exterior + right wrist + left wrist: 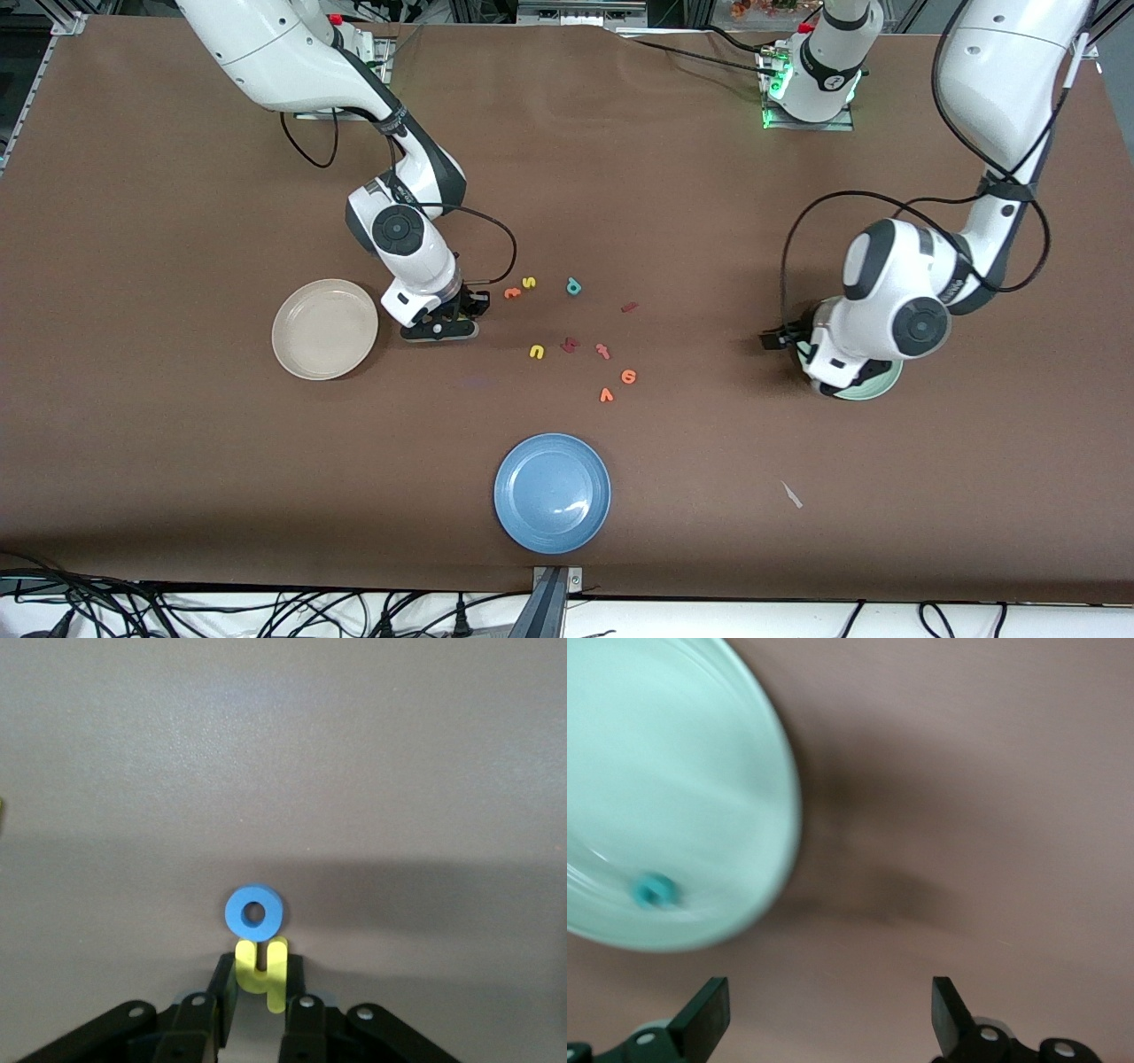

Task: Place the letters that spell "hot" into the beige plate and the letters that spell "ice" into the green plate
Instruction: 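Carry the yellow 4 to the cream plate while the left gripper reaches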

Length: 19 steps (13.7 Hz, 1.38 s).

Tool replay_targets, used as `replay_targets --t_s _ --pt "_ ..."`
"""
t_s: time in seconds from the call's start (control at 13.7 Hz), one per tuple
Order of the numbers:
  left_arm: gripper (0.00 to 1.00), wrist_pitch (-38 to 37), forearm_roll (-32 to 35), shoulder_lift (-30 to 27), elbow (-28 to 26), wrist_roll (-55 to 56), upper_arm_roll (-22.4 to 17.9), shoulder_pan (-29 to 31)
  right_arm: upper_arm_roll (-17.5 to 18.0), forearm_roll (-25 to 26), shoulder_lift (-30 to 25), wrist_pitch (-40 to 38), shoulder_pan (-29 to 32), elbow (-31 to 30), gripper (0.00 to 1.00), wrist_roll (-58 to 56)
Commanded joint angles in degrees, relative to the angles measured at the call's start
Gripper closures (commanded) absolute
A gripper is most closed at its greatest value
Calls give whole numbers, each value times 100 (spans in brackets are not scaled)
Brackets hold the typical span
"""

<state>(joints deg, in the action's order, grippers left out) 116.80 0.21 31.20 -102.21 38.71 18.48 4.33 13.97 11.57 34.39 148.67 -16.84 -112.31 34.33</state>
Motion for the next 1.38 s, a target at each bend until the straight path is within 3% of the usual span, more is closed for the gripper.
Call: replay_targets --t_s 0.0,0.22,0.44,0.65,0.87,1.02,1.09,1.16,1.24,1.31 --pt "0 211 111 -53 -62 1030 331 -72 -44 91 -72 -31 14 8 91 -93" --pt "0 307 111 -88 -246 1962 734 -248 -79 -23 -554 -767 250 8 91 -557" --pt "0 1131 189 -62 -659 2736 1201 -370 -105 -540 -925 -1331 593 8 91 -1591" --pt "0 1643 207 104 -730 3300 1167 -985 -149 -577 -1048 -1525 1102 -19 90 -2726" --pt "0 2126 995 481 -713 3967 1149 -1206 -517 -577 -1154 -1639 1209 -123 87 -3589" --pt "1 2504 1960 886 -547 4450 1062 -1373 -816 -577 -1189 -1613 1271 -325 74 -4089" --pt "1 2531 2209 948 -485 4566 1062 -1382 -887 -586 -1180 -1596 1288 -352 57 -4275" --pt "2 2540 2246 949 -458 4567 1061 -1382 -896 -586 -1172 -1595 1306 -353 34 -4285" --pt "2 2541 2255 949 -440 4550 1061 -1391 -905 -594 -1163 -1561 1315 -353 19 -4286" --pt "2 2541 2255 958 -432 4541 1061 -1443 -896 -603 -1171 -1552 1306 -344 18 -4277"
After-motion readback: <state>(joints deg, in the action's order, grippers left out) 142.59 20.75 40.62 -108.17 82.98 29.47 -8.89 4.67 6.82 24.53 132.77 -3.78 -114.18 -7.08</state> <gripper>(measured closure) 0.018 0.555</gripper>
